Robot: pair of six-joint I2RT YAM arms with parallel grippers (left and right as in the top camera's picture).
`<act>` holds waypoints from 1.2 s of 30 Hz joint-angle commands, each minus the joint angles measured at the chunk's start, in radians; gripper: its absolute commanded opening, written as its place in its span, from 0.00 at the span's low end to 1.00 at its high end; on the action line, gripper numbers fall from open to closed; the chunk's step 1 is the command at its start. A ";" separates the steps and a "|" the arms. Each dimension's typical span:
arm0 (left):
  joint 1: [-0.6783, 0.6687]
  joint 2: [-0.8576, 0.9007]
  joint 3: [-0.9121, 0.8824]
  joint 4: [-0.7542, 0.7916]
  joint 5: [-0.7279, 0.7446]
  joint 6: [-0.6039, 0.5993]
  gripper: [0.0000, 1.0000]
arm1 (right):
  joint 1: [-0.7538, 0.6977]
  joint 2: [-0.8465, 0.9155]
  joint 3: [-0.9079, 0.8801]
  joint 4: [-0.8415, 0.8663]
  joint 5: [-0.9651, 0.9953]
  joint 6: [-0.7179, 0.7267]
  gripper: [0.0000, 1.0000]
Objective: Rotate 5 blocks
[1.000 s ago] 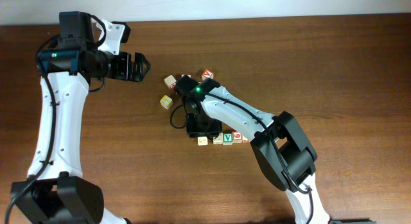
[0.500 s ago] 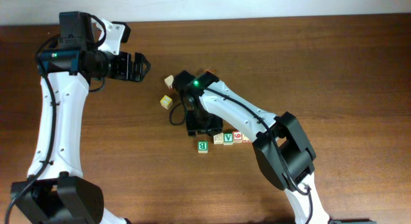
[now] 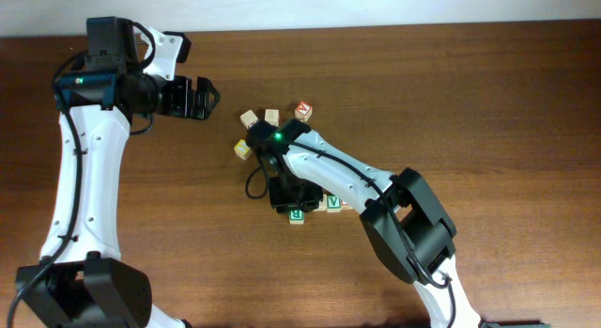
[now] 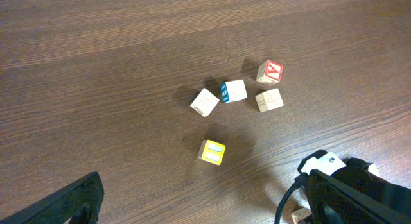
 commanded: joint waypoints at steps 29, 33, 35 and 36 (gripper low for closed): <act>0.000 0.000 0.017 0.000 -0.003 0.020 0.99 | -0.005 -0.029 0.013 0.207 0.370 0.036 0.21; 0.000 0.000 0.018 0.000 -0.004 0.020 0.99 | -0.007 -0.029 0.013 0.287 0.455 0.024 0.22; 0.000 0.001 0.018 0.000 -0.003 0.020 0.99 | -0.007 -0.029 0.013 0.344 0.501 -0.010 0.22; 0.000 0.000 0.018 0.000 -0.003 0.020 0.99 | -0.008 -0.029 0.013 0.382 0.500 -0.044 0.23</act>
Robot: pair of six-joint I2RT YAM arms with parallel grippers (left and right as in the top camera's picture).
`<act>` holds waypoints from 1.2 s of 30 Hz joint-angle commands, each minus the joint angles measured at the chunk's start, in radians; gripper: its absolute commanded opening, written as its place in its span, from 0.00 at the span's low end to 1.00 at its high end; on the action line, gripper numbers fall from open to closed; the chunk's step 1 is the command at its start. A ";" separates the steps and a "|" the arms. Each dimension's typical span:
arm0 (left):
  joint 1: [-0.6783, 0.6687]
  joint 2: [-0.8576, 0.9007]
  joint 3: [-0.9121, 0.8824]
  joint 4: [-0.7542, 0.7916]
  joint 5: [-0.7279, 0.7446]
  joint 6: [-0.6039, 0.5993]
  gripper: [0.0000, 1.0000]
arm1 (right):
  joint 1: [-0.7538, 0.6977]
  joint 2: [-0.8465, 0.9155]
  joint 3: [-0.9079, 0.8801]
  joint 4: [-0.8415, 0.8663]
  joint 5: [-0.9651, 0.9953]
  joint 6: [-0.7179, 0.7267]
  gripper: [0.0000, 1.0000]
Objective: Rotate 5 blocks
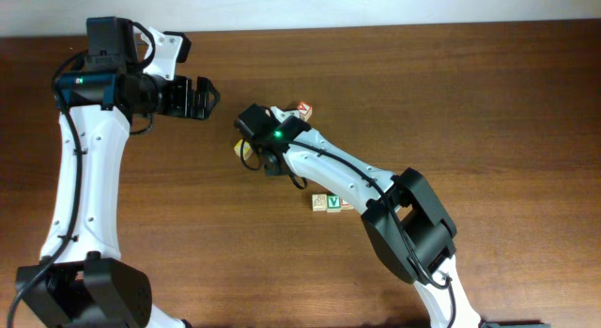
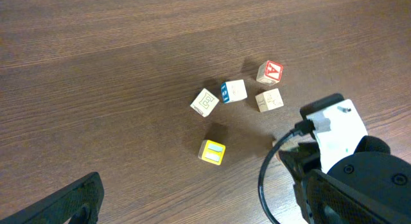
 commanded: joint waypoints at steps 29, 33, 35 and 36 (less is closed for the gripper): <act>0.000 0.001 0.018 0.001 -0.003 0.020 0.99 | -0.043 0.005 -0.082 0.269 0.008 -0.127 0.26; 0.000 0.001 0.017 0.001 -0.003 0.020 0.99 | -0.062 0.040 -0.084 0.354 0.031 -0.164 0.26; 0.000 0.000 0.018 0.001 -0.004 0.020 0.99 | -0.072 0.050 -0.084 0.357 0.008 -0.164 0.26; 0.000 0.000 0.018 0.001 -0.003 0.020 0.99 | -0.075 0.050 -0.084 0.355 0.001 -0.164 0.26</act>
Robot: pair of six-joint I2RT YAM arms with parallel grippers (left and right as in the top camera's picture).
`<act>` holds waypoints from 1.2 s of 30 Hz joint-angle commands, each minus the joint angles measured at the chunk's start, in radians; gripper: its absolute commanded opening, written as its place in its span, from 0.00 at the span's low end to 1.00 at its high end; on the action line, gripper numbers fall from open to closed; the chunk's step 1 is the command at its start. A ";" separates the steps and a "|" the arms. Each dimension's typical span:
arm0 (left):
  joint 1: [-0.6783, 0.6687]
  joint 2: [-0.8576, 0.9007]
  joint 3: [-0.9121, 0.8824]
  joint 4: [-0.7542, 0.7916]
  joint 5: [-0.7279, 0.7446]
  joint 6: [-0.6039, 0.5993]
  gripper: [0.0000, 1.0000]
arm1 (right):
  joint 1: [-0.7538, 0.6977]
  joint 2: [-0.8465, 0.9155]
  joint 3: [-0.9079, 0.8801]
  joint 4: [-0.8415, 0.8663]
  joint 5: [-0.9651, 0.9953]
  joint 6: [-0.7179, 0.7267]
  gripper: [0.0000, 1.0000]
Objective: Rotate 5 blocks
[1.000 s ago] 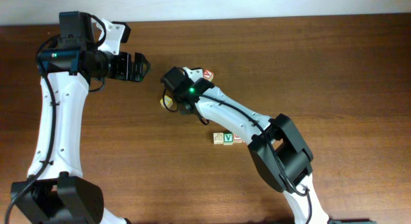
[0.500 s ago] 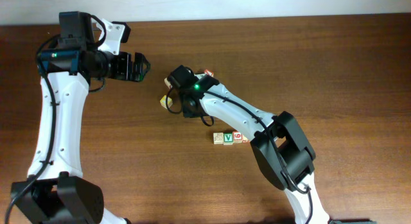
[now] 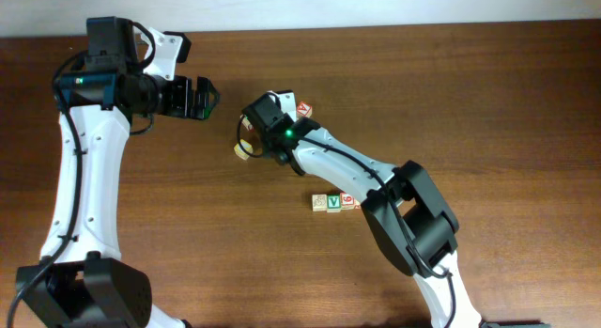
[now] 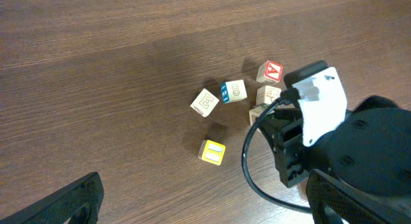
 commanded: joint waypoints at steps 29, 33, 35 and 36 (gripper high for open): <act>0.000 0.001 0.018 0.000 -0.003 0.020 0.99 | -0.011 0.006 0.109 -0.686 -0.404 0.073 0.27; 0.000 0.000 0.017 0.000 -0.003 0.020 0.99 | -0.013 0.005 0.112 -0.698 -0.416 0.072 0.42; 0.000 0.001 0.017 0.000 -0.003 0.020 0.99 | -0.013 0.000 0.113 -0.698 -0.416 0.072 0.42; 0.000 0.000 0.017 0.000 -0.003 0.020 0.99 | -0.013 -0.009 0.118 -0.699 -0.416 0.072 0.42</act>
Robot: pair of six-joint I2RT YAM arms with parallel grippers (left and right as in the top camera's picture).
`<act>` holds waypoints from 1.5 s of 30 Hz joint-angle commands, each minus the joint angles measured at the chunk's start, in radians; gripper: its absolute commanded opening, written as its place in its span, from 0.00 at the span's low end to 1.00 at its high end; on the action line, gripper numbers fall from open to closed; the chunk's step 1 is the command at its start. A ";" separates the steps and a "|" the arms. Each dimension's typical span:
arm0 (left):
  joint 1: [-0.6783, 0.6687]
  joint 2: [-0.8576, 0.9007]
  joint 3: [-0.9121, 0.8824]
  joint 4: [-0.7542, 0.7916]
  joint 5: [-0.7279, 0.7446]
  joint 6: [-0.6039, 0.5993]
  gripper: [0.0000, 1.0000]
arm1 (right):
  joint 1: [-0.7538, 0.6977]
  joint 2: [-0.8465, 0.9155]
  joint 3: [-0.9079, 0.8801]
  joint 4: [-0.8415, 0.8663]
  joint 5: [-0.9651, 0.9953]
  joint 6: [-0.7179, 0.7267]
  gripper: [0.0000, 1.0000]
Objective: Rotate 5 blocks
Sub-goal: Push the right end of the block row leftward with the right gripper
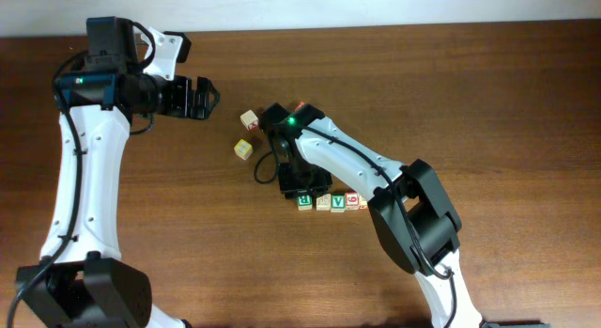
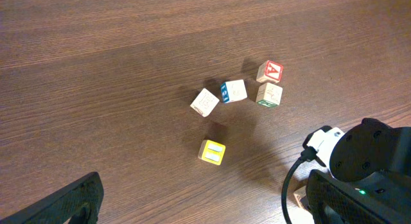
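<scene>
Five lettered blocks lie loose at the table's middle: a red A block (image 2: 270, 71), a blue-sided block (image 2: 234, 91), a cream block (image 2: 205, 102), a green-edged block (image 2: 269, 94) and a yellow block (image 2: 212, 151). A row of blocks (image 1: 338, 201) stands nearer the front, with a green-lettered block (image 1: 303, 202) at its left end. My right gripper (image 1: 296, 185) hangs right over that end, its fingers hidden by its own body. My left gripper (image 1: 199, 98) is open, high and left of the loose blocks, holding nothing.
The right arm (image 1: 343, 159) stretches diagonally across the table's middle and covers part of the loose group in the overhead view. Its black cable (image 2: 290, 185) loops near the yellow block (image 1: 243, 149). The white wall edge runs along the back.
My right gripper has moved from the loose group back to the left end of the row, where a green-lettered block now stands. The block beside the red A shows a green edge.
My right gripper was low by the row with a green-lettered block at its tip. Then it was over the loose group, and that block was gone from the row. Now it is at the row's left end again. My left arm stayed still and open.
</scene>
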 commanded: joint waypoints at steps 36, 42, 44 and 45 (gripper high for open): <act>0.000 0.001 0.018 0.000 -0.003 0.020 0.99 | -0.398 -0.404 -0.636 0.292 -0.014 -0.139 0.32; 0.000 0.001 0.018 0.000 -0.003 0.020 0.99 | -0.394 -0.404 -0.636 0.328 -0.060 -0.204 0.32; 0.000 0.000 0.018 0.000 -0.003 0.020 0.99 | -0.393 -0.404 -0.636 0.334 -0.077 -0.217 0.32; 0.000 0.000 0.018 0.000 -0.003 0.020 0.99 | -0.390 -0.404 -0.636 0.338 -0.082 -0.217 0.32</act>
